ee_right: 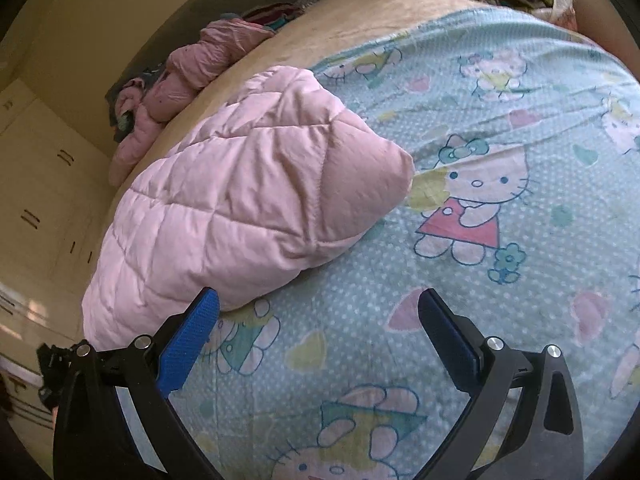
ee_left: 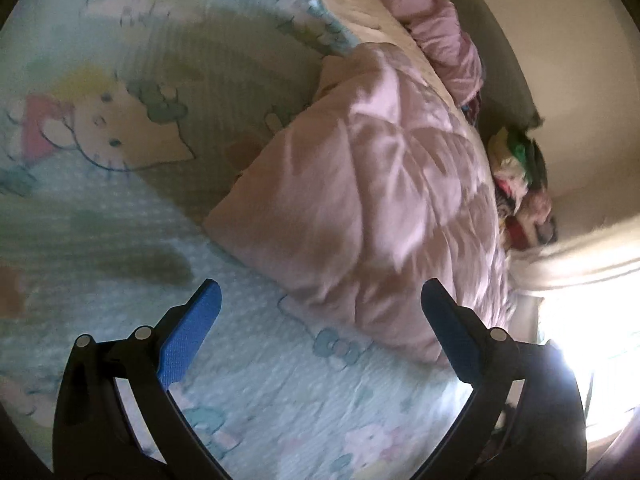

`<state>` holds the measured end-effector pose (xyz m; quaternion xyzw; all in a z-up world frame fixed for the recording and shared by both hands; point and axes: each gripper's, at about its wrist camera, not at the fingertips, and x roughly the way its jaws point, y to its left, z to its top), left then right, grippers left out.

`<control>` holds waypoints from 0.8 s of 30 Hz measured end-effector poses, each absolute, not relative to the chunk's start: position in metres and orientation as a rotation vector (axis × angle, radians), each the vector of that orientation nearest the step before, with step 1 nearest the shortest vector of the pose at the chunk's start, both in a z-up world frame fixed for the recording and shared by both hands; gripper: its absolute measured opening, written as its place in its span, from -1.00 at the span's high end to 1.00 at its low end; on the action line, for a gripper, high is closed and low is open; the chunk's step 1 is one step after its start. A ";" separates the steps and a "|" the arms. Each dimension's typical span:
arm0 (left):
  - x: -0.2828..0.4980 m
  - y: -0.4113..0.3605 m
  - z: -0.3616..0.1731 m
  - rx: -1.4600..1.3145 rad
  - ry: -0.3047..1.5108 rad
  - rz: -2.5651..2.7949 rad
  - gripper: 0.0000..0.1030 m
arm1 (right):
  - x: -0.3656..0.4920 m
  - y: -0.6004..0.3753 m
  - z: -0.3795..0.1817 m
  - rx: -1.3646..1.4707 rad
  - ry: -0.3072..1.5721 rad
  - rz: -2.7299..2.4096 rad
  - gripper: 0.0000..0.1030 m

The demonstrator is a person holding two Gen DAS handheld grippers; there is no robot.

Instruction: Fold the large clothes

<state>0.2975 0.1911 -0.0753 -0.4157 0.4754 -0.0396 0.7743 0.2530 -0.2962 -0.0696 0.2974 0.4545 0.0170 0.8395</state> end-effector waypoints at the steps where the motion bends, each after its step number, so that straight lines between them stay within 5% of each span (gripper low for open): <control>1: 0.300 0.194 -0.081 -0.939 1.031 -0.085 -0.81 | 0.256 -0.297 -0.072 0.644 0.966 0.038 -0.92; 24: 0.356 0.196 -0.101 -0.989 0.973 -0.085 -0.84 | 0.356 -0.330 -0.116 1.113 0.926 0.138 -0.92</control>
